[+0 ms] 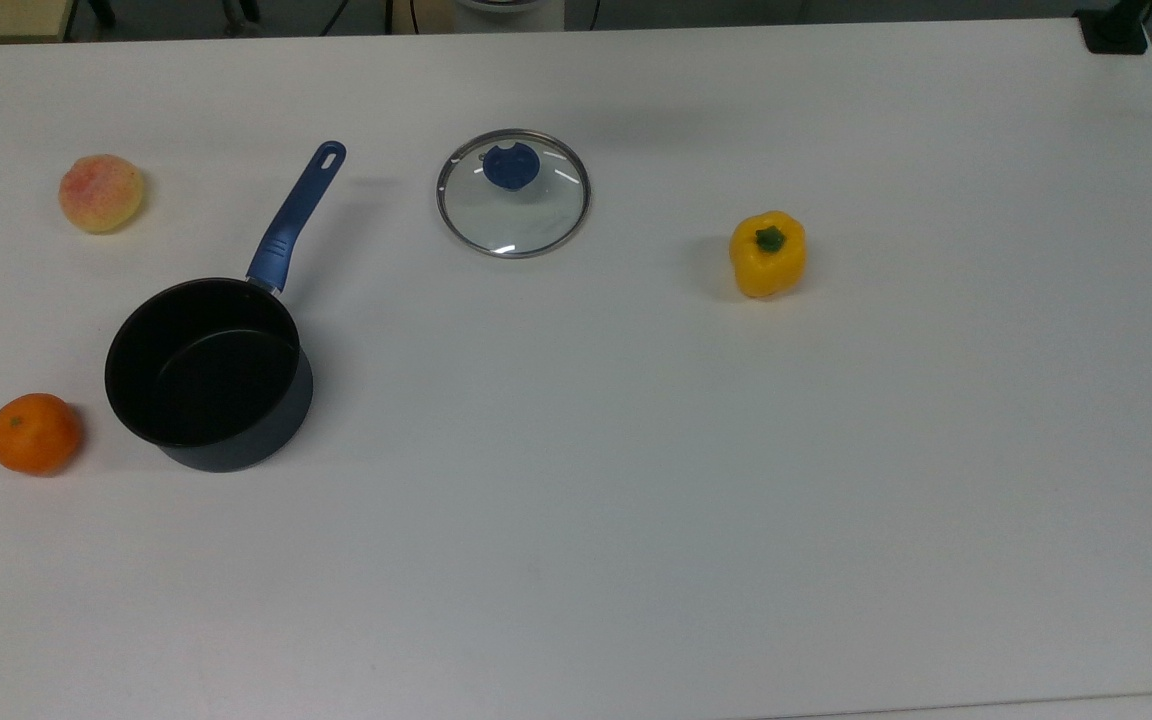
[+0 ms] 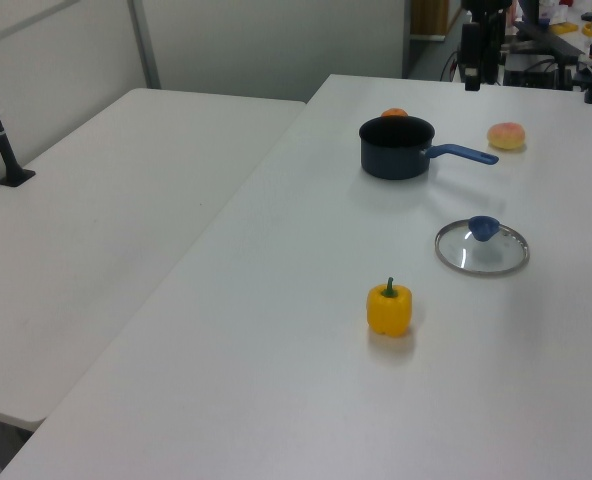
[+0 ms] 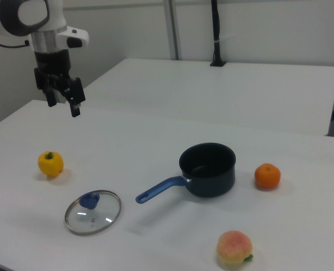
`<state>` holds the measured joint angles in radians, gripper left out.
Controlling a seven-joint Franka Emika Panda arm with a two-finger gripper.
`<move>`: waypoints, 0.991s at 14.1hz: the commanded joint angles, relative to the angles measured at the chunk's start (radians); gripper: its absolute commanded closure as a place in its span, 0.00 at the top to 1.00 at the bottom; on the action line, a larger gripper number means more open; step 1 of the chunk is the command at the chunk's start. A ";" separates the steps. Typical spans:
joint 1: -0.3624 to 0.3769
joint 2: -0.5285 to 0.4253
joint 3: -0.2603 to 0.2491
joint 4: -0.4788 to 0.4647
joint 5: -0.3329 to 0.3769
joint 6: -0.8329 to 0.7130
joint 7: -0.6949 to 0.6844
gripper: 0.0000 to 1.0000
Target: Open lid
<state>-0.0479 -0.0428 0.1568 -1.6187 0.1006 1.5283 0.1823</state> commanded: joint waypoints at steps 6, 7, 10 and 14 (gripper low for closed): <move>0.101 -0.012 -0.120 0.014 -0.001 0.029 -0.067 1.00; 0.103 -0.011 -0.132 0.014 -0.004 0.041 -0.114 1.00; 0.121 -0.005 -0.186 0.010 -0.030 0.153 -0.164 1.00; 0.120 -0.005 -0.186 -0.003 -0.045 0.159 -0.172 1.00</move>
<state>0.0448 -0.0399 -0.0101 -1.6016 0.0732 1.6651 0.0314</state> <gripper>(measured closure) 0.000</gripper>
